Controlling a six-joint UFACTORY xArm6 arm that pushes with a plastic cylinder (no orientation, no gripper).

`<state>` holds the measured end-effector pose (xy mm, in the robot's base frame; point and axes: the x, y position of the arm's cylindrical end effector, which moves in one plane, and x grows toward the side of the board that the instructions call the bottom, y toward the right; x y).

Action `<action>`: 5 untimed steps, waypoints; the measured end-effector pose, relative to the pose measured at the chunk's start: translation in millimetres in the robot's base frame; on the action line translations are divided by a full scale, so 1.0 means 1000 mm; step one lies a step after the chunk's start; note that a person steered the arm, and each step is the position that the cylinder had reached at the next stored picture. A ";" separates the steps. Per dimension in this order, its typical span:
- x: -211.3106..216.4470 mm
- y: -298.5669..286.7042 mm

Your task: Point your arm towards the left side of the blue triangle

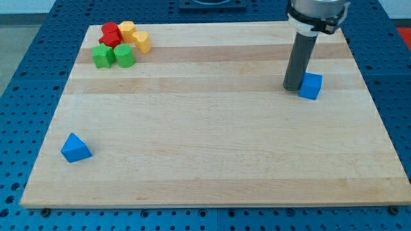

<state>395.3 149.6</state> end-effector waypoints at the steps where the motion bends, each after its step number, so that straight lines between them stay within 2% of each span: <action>1: -0.034 -0.080; 2: -0.046 -0.177; 3: -0.023 -0.272; 5: 0.057 -0.448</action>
<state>452.5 -298.5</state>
